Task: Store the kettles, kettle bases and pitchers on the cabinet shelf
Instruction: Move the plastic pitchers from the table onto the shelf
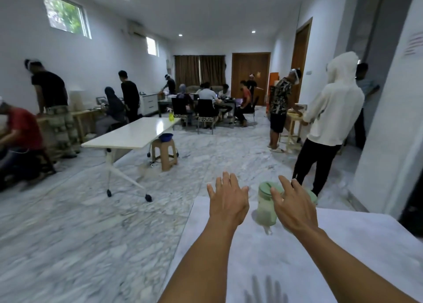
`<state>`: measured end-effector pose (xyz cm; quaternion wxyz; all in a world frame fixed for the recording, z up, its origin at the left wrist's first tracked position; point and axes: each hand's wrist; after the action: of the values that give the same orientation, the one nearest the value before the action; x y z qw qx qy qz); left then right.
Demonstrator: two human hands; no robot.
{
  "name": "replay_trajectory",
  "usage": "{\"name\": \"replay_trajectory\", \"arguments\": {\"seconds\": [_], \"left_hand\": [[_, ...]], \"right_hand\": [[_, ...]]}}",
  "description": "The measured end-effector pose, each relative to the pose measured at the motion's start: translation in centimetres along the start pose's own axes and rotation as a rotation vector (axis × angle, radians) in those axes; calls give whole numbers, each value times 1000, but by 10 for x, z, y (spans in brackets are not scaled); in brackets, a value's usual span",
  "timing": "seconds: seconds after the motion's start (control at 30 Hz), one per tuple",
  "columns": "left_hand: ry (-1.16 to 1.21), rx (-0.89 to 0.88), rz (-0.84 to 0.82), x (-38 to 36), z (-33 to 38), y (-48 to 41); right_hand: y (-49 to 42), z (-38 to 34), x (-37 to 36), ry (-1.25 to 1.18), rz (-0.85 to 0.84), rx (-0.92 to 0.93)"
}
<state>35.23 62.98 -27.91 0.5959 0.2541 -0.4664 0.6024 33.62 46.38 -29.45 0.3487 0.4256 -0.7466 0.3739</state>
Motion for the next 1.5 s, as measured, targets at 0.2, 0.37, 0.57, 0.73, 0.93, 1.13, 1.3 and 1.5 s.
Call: {"name": "replay_trajectory", "arguments": {"seconds": [0.2,0.37,0.57,0.73,0.93,1.13,1.3,1.5], "left_hand": [[55,-18,-32,-66,27,-62],[272,160,-134,-145,57,-115],[770,803,-191,-217,72,-173],[876,908,-271,-270,67,-192],[778,712,-213,-305,63,-194],[907,632,-150,-289,73,-189],[1008,487,-134,-235,97,-164],[1093,271,-68,-147,152,-102]], "right_hand": [[-60,49,-26,-13,-18,-67],[-116,116,-55,-116,-78,-287],[-168,173,-90,-470,-125,-720],[-182,204,-125,-626,-262,-819],[-184,212,-145,-706,-289,-699],[-176,202,-130,-755,-220,-675],[-143,183,-75,-883,-51,-679],[-69,160,25,-941,280,-662]]}}
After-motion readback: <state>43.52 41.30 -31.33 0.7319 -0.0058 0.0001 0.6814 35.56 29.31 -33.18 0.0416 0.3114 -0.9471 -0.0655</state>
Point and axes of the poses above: each hand's wrist, its own y-axis away from the middle knuckle, its own x-axis out of the back of the hand, z = x × y, and after that the axes turned 4 degrees about y, right-handed
